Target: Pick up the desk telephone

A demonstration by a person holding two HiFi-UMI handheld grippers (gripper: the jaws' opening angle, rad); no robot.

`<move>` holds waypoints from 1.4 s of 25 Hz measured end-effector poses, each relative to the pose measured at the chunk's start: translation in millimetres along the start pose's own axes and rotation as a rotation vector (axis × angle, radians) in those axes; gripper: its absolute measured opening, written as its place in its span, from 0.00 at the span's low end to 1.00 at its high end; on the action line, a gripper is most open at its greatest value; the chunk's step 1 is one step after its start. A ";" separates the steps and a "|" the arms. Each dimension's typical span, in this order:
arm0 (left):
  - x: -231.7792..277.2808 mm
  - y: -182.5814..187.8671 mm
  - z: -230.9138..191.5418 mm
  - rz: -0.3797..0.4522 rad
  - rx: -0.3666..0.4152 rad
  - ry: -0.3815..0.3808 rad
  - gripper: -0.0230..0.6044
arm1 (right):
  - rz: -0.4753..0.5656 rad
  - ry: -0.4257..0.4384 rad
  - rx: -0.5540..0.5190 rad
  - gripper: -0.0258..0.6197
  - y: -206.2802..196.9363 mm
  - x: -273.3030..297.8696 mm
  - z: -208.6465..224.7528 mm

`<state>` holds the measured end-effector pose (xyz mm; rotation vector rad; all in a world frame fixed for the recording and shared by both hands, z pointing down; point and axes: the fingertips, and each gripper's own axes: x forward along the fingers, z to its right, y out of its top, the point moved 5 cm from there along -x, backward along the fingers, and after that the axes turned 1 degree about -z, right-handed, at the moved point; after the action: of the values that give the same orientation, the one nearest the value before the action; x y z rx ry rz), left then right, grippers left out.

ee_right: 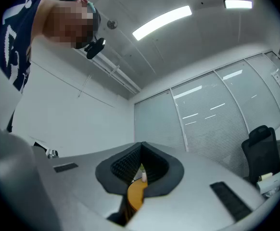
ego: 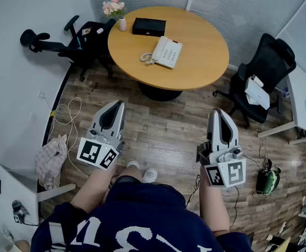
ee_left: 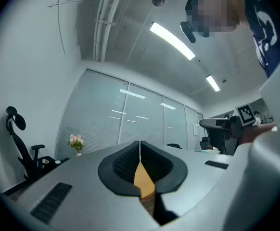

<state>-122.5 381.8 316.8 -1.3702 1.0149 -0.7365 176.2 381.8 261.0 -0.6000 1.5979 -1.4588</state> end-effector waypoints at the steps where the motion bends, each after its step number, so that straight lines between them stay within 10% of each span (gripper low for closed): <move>1: 0.2 0.0 0.9 -0.001 0.001 -0.001 0.07 | -0.004 0.009 -0.004 0.08 0.2 0.3 -1.0; 18: 17.6 0.0 -6.3 0.000 -0.004 0.000 0.07 | 0.016 0.041 0.076 0.08 -8.2 18.9 3.8; 35: 182.9 -9.2 -132.8 0.034 -0.049 -0.081 0.07 | 0.018 -0.029 -0.005 0.08 -36.0 180.6 53.5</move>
<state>-164.7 159.7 309.4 -1.4112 0.9952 -0.6294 122.0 198.2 249.4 -0.6054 1.5817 -1.4269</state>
